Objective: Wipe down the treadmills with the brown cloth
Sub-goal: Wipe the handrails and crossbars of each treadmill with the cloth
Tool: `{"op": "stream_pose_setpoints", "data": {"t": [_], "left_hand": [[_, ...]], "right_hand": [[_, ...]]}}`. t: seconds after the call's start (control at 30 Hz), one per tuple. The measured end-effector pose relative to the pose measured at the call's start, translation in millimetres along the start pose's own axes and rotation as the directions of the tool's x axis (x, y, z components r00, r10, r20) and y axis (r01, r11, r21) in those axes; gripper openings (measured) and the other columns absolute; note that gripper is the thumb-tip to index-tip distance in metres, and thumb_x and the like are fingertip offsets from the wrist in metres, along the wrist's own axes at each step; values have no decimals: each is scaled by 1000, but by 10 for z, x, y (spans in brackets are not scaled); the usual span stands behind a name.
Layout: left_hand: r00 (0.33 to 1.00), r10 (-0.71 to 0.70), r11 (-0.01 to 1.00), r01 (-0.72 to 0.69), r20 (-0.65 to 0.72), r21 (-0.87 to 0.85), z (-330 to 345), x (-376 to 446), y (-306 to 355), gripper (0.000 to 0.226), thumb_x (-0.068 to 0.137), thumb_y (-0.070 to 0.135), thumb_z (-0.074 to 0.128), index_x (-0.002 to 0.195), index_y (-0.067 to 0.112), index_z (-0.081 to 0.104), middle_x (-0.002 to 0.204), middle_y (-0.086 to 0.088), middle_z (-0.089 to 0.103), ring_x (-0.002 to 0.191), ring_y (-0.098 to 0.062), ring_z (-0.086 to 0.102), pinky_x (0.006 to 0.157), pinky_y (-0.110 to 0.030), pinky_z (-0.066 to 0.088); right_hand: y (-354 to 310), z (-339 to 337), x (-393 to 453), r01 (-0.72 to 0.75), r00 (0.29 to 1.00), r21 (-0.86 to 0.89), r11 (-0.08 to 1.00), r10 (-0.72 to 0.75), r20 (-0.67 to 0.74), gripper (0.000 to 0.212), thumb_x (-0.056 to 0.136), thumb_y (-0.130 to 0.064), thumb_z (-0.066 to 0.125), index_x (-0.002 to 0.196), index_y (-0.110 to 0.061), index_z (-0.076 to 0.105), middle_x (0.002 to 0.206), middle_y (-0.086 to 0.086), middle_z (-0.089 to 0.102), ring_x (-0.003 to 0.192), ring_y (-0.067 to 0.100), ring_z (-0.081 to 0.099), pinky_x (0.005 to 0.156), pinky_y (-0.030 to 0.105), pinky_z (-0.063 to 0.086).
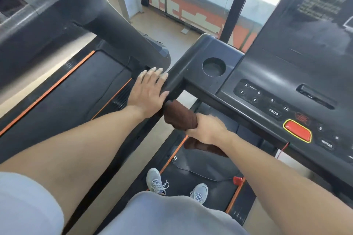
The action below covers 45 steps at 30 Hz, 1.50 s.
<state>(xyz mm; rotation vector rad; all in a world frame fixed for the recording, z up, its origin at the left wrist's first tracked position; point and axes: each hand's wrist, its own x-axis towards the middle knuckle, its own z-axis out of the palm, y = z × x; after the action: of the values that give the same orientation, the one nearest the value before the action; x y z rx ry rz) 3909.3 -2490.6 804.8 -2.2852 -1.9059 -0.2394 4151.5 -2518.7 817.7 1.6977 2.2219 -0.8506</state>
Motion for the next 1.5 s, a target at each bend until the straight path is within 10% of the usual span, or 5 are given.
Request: {"op": "stream_pose_setpoints", "data": {"t": [0.5,0.63,0.8,1.0,1.5], "left_hand": [[992,-37,919,80,118,-387,92,61,-76,62,101,48,55,153,17,43,159,0,42,148,-18,34,124,-37,24],[993,-40,906,83,112,-416,134,54,-95,58,101,45,54,151,17,44,157,-1,43,147,-20,35,123,-40,26],[990,-67,892,113,120,-438,168,50,-106,61,99,52,46,150,19,46,155,-2,47,145,-23,40,119,-46,32],[991,-70,890,115,117,-440,149,26,-79,62,98,51,44,149,15,49,149,-3,52,140,-24,44,117,-46,34],[989,-99,890,137,108,-434,162,10,-67,58,98,51,46,146,19,51,144,-2,56,133,-23,50,112,-44,38]], "right_hand": [[-134,-1088,-609,176,827,699,693,281,-487,17,101,-25,60,90,-23,71,88,-13,74,91,14,69,83,33,51],[-497,-1653,-678,292,783,569,769,151,-604,30,96,2,45,101,-24,58,77,-22,67,78,-4,66,62,8,44],[-359,-1295,98,-10,976,-201,980,-35,-216,91,90,-15,50,164,-28,0,173,2,3,158,30,7,125,56,17],[-367,-626,627,-61,996,-452,890,21,-92,119,81,-93,34,163,-21,-14,170,15,-18,155,45,-16,116,70,-12],[-336,-281,815,-45,868,-602,797,-268,-419,74,100,-18,33,164,-15,-5,172,11,4,158,38,3,123,63,10]]}}
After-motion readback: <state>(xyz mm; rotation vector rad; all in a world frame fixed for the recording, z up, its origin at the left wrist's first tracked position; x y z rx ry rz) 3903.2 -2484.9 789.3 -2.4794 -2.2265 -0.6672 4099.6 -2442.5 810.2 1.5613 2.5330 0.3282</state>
